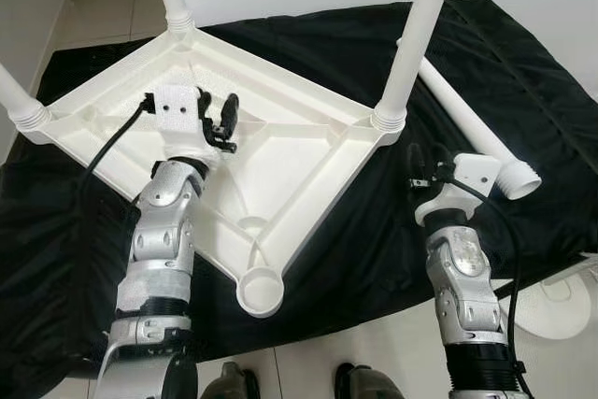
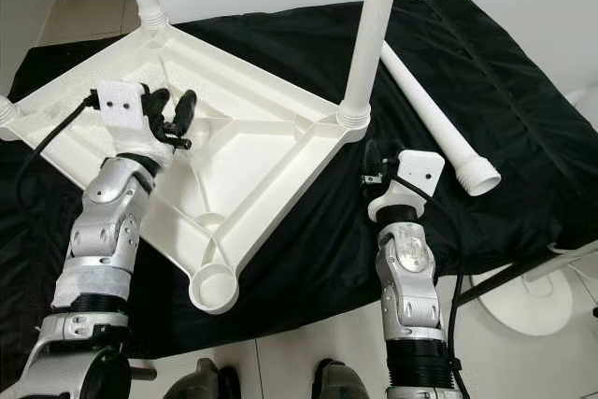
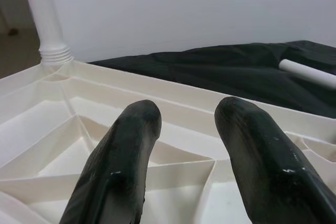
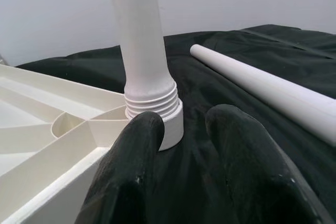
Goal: Building children table
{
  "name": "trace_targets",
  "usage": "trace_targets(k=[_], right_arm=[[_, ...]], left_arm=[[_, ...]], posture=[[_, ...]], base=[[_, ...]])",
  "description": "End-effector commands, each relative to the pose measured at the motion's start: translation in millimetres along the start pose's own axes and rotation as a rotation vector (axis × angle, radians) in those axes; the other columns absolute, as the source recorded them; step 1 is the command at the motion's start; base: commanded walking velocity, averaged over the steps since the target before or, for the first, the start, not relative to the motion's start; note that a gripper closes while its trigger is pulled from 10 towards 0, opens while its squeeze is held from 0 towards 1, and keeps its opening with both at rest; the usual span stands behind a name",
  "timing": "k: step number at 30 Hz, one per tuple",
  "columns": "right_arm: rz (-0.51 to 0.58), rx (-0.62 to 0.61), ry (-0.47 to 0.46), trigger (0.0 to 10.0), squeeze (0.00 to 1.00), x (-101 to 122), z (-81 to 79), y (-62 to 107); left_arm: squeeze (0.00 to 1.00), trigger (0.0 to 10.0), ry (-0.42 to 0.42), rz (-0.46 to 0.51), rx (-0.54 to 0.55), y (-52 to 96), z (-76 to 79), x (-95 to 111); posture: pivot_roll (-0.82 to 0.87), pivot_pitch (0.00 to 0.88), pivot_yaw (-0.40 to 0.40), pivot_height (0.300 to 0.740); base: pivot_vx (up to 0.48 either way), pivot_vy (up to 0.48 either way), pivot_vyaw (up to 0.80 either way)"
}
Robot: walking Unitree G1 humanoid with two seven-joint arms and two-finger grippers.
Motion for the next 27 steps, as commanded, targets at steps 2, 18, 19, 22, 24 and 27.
trace_targets(k=[2, 18, 19, 22, 24, 27], right_arm=[[-0.022, 0.012, 0.012, 10.0, 0.0, -6, 0.6, 2.6], [-0.028, 0.067, 0.052, 10.0, 0.0, -5, 3.6, 1.3], [-0.028, 0.067, 0.052, 10.0, 0.0, -5, 3.6, 1.3], [-0.028, 0.071, 0.05, 10.0, 0.0, -6, 1.4, 1.0], [-0.026, 0.08, 0.047, 10.0, 0.0, -6, -1.6, 0.2], [-0.026, 0.085, 0.045, 10.0, 0.0, -6, -2.9, -0.1]], left_arm=[[0.0, 10.0, -0.024, 0.048, -0.157, 4.6, 7.8, 12], [0.0, 10.0, -0.391, -0.285, -0.821, 74.9, 9.7, -45], [0.0, 10.0, -0.391, -0.285, -0.821, 74.9, 9.7, -45], [0.0, 10.0, -0.464, -0.311, -0.748, 66.7, -4.1, -52], [0.0, 10.0, -0.53, -0.341, -0.685, 60.4, -17.0, -57], [0.0, 10.0, -0.533, -0.369, -0.658, 58.2, -23.4, -60]], posture=[[-0.1, 0.135, 0.081, 0.74], [-0.08, 0.135, 0.072, 0.74], [-0.08, 0.135, 0.072, 0.74], [-0.08, 0.135, 0.07, 0.74], [-0.08, 0.134, 0.07, 0.74], [-0.08, 0.134, 0.07, 0.74]], base=[[0.0, 0.0, 0.0], [0.0, 0.0, 0.0], [0.0, 0.0, 0.0], [0.0, 0.0, 0.0], [0.0, 0.0, 0.0], [0.0, 0.0, 0.0]])
Point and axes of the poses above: a point about 5 cm out from each wrist's last joint towards the gripper, its own y axis pointing back from the gripper into the wrist, its own x axis along the axis of the wrist's last joint, z = x × y, the point moved 6 cm from there along -y, pointing out of the wrist towards the gripper, and after that the axes turned 7 degrees about -y, right-handed, at the moved point
